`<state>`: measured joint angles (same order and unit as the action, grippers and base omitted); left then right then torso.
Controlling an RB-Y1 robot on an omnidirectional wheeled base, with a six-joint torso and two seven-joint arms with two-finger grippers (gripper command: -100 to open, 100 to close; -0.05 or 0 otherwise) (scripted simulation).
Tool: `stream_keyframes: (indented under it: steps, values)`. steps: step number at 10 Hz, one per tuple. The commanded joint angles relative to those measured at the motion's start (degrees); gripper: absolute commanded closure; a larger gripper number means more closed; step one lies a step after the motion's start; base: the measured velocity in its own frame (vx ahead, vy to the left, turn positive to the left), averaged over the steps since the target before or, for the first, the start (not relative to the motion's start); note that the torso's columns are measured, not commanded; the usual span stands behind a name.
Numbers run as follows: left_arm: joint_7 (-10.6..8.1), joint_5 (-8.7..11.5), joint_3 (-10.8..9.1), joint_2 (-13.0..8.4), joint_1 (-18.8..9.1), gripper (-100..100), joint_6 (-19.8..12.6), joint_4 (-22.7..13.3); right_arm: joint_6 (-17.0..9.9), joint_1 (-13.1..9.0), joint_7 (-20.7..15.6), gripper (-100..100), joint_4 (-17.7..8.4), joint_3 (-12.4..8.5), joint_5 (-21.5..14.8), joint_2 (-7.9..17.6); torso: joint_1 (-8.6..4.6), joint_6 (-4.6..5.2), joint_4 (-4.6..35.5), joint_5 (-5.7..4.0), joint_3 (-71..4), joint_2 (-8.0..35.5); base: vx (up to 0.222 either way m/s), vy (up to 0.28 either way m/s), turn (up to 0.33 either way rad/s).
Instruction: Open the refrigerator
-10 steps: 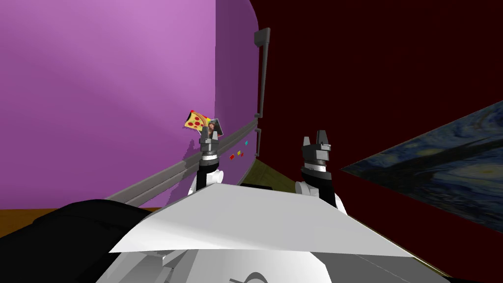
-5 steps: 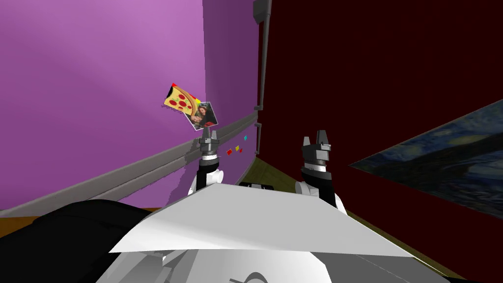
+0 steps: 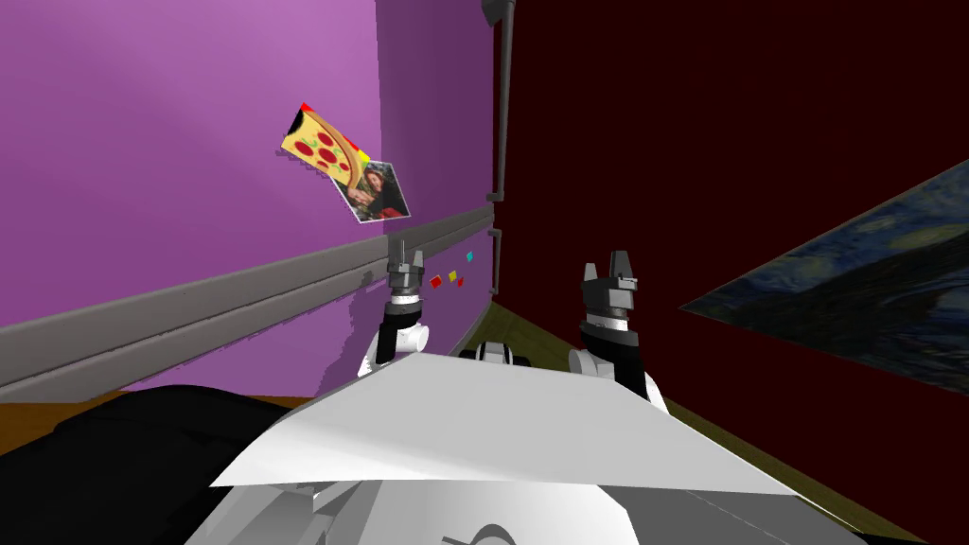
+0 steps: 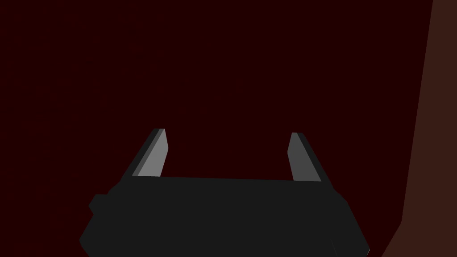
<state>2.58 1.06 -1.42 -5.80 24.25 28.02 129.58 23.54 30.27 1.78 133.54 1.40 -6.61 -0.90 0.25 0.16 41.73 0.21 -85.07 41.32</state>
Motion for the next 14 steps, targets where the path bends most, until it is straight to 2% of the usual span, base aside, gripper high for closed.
stream_keyframes:
  steps: [1, 2, 3, 5, 6, 13, 14]
  values:
    - [-0.58, 2.0, -0.04, -3.7, -2.3, -100, -3.3, -2.5, 0.0, 0.0, 0.0, 0, 0.0, 0.0, 0.0, 0.0, -0.06, -0.05, 0.2, -0.09, 0.0, 0.2, 0.010, -0.036, -0.063]
    - [-0.82, 2.9, -0.08, -5.1, -3.5, -100, -4.7, -3.3, 0.0, 0.0, 0.0, 0, 0.0, 0.0, 0.0, 0.0, -0.07, 0.00, 0.2, -0.12, 0.0, 0.2, 0.009, -0.039, -0.070]
    - [-0.82, 2.9, -0.08, -5.1, -3.5, -100, -4.7, -3.3, 0.0, 0.0, 0.0, 0, 0.0, 0.0, 0.0, 0.0, -0.09, 0.02, 0.3, -0.15, 0.0, 0.2, 0.005, -0.030, -0.019]
    - [-1.38, 5.0, -0.16, -8.2, -6.1, -100, -7.8, -5.1, 0.0, 0.0, 0.0, 0, 0.0, 0.0, 0.0, 0.0, -0.08, 0.03, 0.3, -0.17, -0.1, 0.2, 0.021, -0.038, -0.088]
    - [-1.38, 5.0, -0.16, -8.2, -6.1, -100, -7.8, -5.1, 0.0, 0.0, 0.0, 0, 0.0, 0.0, 0.0, 0.0, -0.19, -0.06, 0.3, -0.19, 0.1, 0.3, 0.037, -0.033, -0.040]
    - [-3.79, 14.1, -0.54, -20.0, -17.2, -100, -20.3, -12.2, 0.0, 0.0, 0.0, 0, 0.0, 0.0, 0.0, 0.0, -0.30, -0.16, 0.6, -0.23, 0.5, 1.0, 0.032, -0.054, -0.108]
    - [-3.79, 14.1, -0.54, -20.2, -17.5, -100, -21.0, -12.2, 0.0, 0.0, 0.0, 0, 0.0, 0.0, 0.0, 0.0, -0.29, -0.16, 0.5, -0.22, 0.5, 1.0, 0.029, -0.048, -0.032]
